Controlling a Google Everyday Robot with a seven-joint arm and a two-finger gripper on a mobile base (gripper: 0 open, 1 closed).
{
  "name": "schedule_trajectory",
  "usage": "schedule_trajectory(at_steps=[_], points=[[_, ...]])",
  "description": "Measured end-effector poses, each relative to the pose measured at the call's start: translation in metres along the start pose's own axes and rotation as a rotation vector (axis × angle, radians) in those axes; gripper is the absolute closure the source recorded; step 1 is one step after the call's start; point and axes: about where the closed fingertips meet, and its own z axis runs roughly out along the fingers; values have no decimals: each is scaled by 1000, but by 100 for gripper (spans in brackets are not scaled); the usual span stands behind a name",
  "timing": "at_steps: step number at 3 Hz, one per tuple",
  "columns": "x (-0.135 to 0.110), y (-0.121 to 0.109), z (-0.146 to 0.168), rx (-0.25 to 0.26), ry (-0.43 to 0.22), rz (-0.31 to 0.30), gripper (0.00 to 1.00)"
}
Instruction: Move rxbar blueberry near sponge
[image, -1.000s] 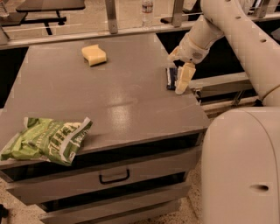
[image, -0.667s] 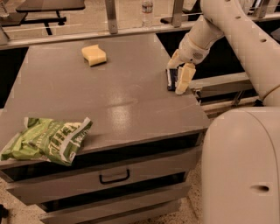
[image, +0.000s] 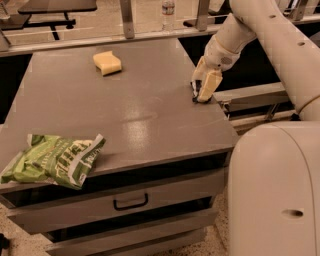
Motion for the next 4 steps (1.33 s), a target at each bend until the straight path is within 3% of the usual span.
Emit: schedule_trajectory(at_steps=[1, 2, 3, 4], points=[[-34, -1, -32, 56, -132, -44, 100], [-72, -5, -68, 118, -252, -87, 100], [-112, -21, -85, 164, -331, -100, 100], [-159, -39, -85, 174, -427, -84, 100]])
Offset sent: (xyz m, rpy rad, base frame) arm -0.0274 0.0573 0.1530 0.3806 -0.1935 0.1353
